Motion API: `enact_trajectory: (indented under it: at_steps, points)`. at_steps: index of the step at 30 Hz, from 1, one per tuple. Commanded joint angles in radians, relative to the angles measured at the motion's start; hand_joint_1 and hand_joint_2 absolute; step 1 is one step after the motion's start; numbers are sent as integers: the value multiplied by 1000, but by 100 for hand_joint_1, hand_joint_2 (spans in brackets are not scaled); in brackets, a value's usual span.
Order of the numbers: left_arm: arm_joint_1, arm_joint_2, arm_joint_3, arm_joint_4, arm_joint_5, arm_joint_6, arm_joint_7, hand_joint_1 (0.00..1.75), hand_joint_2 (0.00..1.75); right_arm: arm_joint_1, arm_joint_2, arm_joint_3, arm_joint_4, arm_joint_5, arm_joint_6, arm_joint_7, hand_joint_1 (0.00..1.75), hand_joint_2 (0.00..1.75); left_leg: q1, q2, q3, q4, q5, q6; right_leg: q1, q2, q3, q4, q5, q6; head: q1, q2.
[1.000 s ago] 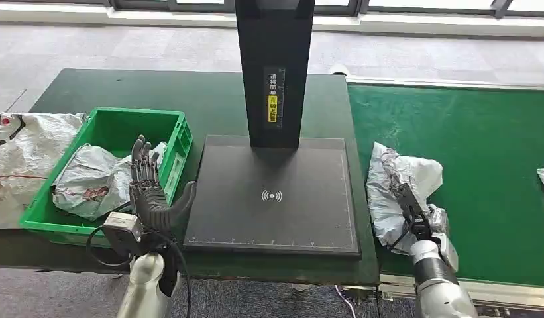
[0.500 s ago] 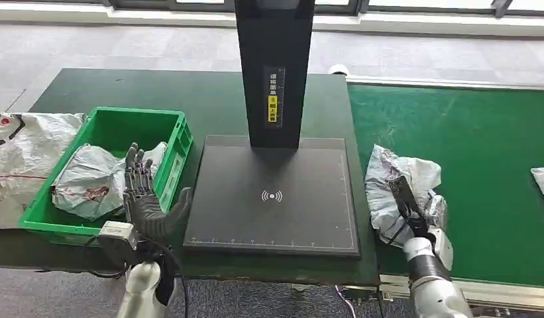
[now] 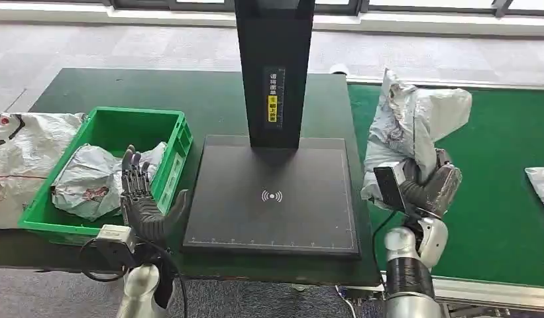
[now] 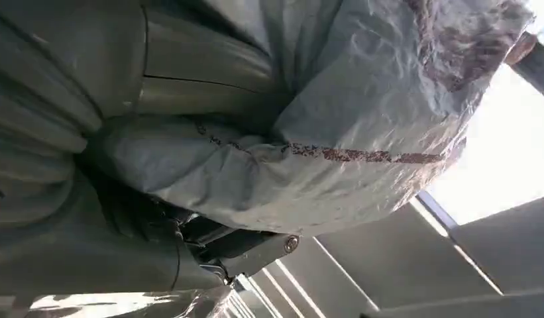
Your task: Moved the parcel from conveyor to table for the left to box.
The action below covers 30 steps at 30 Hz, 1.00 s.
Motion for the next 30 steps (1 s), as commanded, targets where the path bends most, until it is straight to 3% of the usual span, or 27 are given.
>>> enact_trajectory:
  at_steps: [1,4,6,30]
  points:
    - [37,-25,23,29,-1,3,5,0,175,67,46,198,-209,11,-2,-9,175,175,0,2,4,-2,-1,0,0,2,4,-2,0,-1,0,0]
    - [42,-25,29,24,-3,-6,5,0,175,91,34,342,-205,40,2,27,175,175,0,4,3,-1,-1,0,0,4,2,-1,0,0,0,0]
    - [45,-25,28,23,-4,-7,5,0,175,94,42,372,-194,65,0,47,175,175,0,5,2,-1,-1,0,0,5,1,-1,1,0,0,0]
    - [45,-25,27,23,-4,-6,5,0,175,93,29,382,-190,60,-1,54,175,175,0,3,5,-2,-1,0,0,3,4,-2,0,-1,0,0]
